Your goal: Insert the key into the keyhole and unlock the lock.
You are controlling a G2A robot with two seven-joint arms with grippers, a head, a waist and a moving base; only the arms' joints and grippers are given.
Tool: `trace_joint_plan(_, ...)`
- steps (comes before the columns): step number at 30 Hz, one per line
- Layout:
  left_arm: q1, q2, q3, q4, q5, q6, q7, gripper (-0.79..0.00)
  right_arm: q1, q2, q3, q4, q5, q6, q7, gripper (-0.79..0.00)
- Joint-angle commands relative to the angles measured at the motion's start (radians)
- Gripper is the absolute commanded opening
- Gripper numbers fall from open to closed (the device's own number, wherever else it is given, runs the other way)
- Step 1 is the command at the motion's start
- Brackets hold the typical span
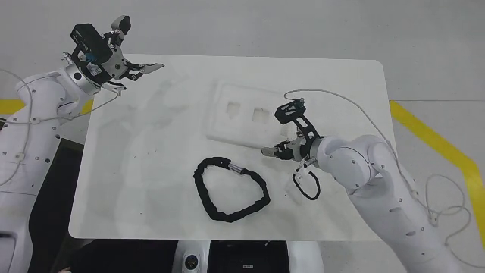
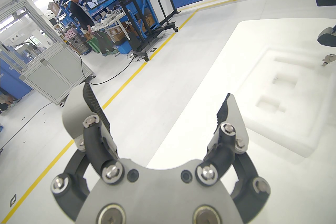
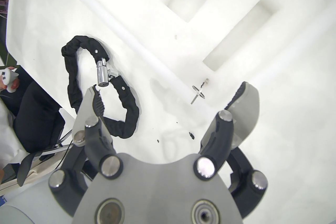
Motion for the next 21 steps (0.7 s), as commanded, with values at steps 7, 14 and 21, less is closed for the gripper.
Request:
trace_joint_plan(7,0.000,0.000,0.000,0.000,0.000,0.000,0.000,0.000,-0.005,0.001,0.020,0.012,0.010,0.043,0.012,-0.305)
trace_joint_plan(14,0.000,0.000,0.000,0.000,0.000,0.000,0.000,0.000,0.001,0.007,0.021,0.011,-0.064,0.022,0.034,-0.409)
trace_joint_plan(21,0.000,0.000,0.000,0.000,0.000,0.000,0.000,0.000,0.014,0.008,0.012,0.024,-0.093,-0.001,0.058,-0.437)
